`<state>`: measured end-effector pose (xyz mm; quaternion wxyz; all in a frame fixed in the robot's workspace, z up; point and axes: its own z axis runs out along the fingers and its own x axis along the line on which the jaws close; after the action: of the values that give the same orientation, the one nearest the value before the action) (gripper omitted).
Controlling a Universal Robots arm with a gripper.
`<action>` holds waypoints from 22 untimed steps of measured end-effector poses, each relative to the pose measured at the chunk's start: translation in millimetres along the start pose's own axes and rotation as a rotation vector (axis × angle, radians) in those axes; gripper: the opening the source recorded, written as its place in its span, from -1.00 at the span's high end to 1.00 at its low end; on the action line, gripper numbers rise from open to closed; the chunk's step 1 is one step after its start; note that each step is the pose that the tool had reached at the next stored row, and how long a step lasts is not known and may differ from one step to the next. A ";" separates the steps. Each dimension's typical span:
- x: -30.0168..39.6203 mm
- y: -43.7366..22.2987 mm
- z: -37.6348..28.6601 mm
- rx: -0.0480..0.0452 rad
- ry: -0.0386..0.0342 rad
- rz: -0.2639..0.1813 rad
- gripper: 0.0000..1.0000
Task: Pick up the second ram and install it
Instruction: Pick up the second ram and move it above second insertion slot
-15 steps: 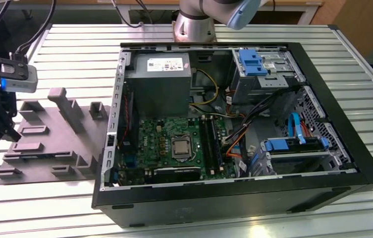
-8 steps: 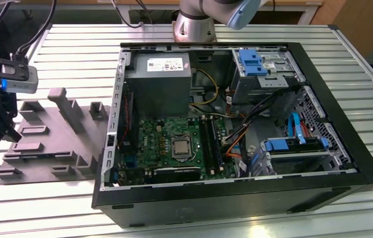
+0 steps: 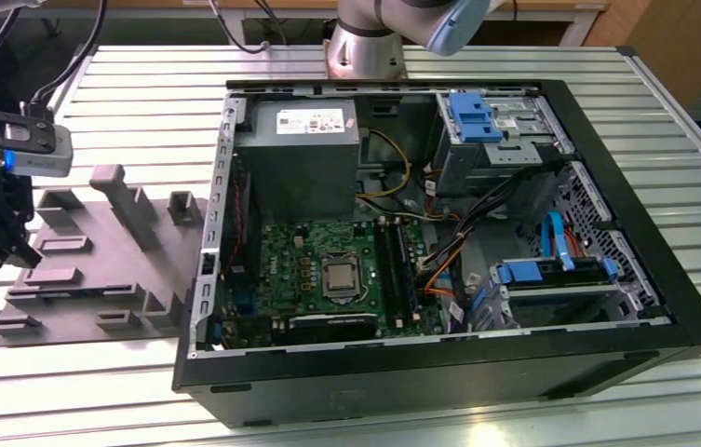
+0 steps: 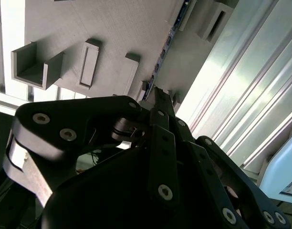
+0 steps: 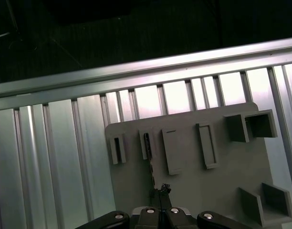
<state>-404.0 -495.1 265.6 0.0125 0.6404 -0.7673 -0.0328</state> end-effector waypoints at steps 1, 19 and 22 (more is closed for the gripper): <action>0.0 0.0 0.3 0.0000 0.0000 0.000 0.79; 0.1 -0.3 4.9 -0.0001 0.0003 -0.005 0.79; 0.2 -0.3 6.0 0.0000 0.0002 -0.006 0.79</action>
<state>-404.1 -495.1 259.7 0.0125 0.6426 -0.7654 -0.0327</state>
